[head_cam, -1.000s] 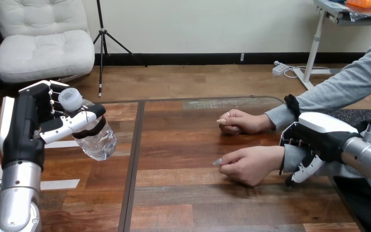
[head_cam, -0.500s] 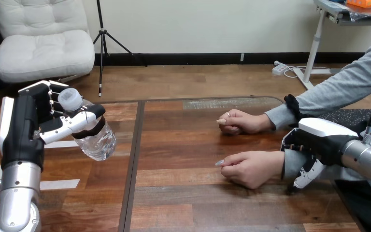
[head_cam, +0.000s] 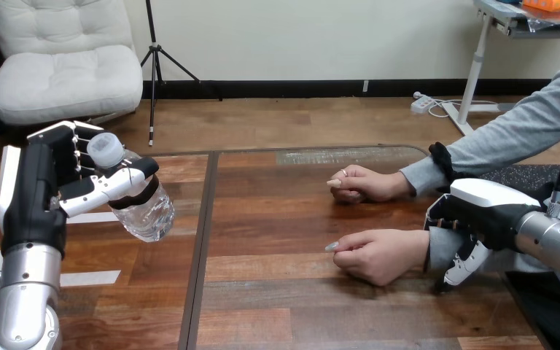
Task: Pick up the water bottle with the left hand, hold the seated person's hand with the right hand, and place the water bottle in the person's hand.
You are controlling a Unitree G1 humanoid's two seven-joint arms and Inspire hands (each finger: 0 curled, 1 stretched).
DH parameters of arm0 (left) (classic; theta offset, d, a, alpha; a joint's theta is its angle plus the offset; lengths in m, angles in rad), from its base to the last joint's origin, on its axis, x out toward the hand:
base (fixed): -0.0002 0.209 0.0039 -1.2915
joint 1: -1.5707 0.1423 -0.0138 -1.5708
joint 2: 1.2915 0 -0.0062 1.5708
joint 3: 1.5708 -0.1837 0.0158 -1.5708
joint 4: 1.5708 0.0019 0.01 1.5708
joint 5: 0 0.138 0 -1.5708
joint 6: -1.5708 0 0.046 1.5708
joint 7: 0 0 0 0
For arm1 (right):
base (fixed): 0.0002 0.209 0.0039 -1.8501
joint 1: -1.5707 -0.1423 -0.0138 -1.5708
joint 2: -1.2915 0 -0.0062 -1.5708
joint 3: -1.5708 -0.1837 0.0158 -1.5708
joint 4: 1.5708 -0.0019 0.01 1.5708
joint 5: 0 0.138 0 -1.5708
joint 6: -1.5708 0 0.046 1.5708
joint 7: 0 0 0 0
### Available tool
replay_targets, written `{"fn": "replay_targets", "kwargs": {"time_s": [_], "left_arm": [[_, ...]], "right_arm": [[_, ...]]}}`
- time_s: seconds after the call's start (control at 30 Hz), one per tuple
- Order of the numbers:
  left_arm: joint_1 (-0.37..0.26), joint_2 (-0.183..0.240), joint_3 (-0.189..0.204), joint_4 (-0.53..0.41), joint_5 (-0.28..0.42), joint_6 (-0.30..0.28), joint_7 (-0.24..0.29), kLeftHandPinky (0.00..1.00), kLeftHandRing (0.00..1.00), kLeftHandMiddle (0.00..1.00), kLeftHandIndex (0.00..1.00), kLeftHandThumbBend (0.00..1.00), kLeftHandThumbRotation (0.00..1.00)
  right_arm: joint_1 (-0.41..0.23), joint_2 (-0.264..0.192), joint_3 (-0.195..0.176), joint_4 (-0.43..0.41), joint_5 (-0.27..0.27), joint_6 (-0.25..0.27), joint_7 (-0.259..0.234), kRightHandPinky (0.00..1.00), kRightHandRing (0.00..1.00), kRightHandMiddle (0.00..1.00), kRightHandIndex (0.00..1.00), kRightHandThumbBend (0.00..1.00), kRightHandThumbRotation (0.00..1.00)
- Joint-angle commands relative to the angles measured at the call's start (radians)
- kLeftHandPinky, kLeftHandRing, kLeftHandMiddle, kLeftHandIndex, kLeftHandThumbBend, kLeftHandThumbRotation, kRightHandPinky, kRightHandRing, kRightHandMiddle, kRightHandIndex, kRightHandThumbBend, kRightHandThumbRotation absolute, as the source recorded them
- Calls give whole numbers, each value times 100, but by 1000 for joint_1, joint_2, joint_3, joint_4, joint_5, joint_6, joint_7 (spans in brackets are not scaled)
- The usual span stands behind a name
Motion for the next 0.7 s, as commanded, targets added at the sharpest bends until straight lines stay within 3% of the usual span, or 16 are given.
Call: {"fn": "replay_targets", "kwargs": {"time_s": [0.0, 0.67], "left_arm": [[-39, 3, 19, -54, -11, -33, 6, 33, 37, 41, 40, 73, 0], [-35, -1, 19, -62, -13, -32, 8, 31, 36, 40, 40, 75, 0]], "right_arm": [[-41, -23, -15, -13, 10, -18, -34, 36, 41, 47, 52, 92, 0], [-43, -33, -12, -6, 0, -56, -76, 27, 32, 39, 44, 82, 0]]}}
